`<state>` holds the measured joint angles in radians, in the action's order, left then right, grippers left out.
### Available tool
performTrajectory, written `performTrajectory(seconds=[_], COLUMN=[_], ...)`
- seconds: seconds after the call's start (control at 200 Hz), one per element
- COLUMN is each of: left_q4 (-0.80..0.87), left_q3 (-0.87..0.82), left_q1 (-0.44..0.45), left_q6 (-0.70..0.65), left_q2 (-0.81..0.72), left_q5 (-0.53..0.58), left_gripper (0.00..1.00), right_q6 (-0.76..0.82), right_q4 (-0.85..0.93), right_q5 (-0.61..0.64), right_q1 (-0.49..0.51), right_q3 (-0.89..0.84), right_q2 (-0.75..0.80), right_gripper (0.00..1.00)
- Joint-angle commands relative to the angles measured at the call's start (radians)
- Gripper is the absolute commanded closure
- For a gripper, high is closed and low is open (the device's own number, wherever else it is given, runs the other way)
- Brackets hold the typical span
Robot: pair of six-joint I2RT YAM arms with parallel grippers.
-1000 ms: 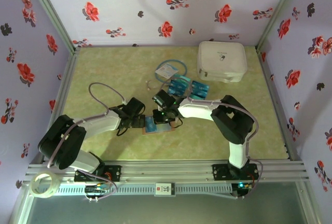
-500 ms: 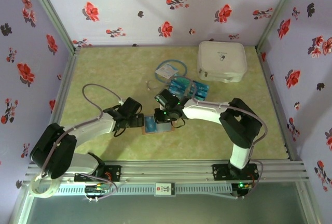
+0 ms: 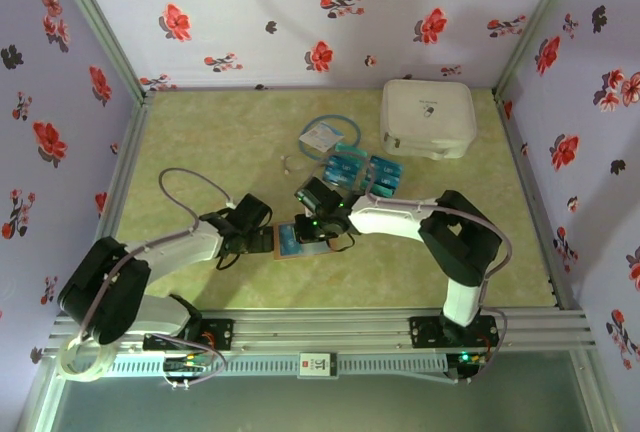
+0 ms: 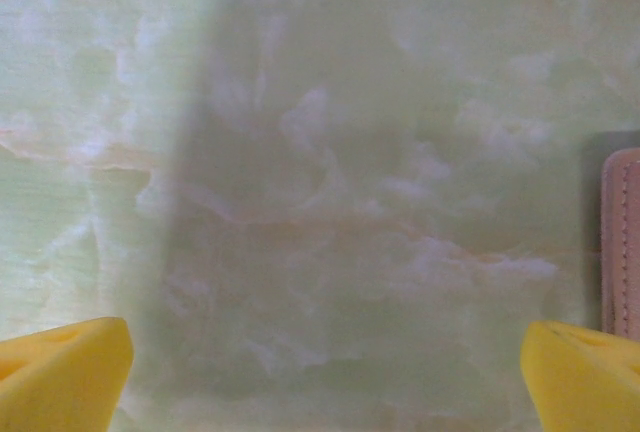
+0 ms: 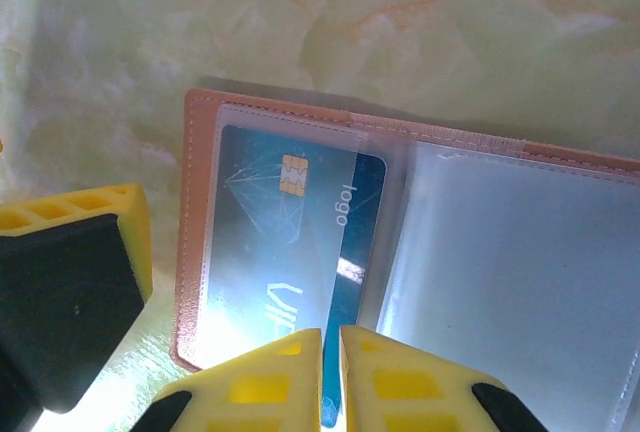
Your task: Put the credit cards into the card holder
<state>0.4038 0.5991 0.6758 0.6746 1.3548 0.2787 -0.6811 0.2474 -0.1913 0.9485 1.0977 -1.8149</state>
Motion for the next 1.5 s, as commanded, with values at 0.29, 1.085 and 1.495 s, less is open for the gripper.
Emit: performTrajectory(seconds=[0.29,1.085,1.495], left_q4=[-0.031,-0.057,0.032], left_q3=[-0.004,-0.009,0.046], left_q1=[-0.002,0.001,0.002], left_q6=[0.004,-0.012,-0.021], left_q2=[0.062,0.079,-0.035], left_q5=[-0.015,-0.026,-0.026], left_gripper=[0.0,0.0,0.0], right_q6=[-0.011,0.02,0.077], right_q4=[-0.019,0.046,0.043], right_q5=[-0.018,-0.011,-0.011], right_q1=[0.006,0.02,-0.125], right_q3=[0.017,0.087,-0.043], right_q2=[-0.05,-0.031,0.106], right_gripper=[0.87,0.86,0.75])
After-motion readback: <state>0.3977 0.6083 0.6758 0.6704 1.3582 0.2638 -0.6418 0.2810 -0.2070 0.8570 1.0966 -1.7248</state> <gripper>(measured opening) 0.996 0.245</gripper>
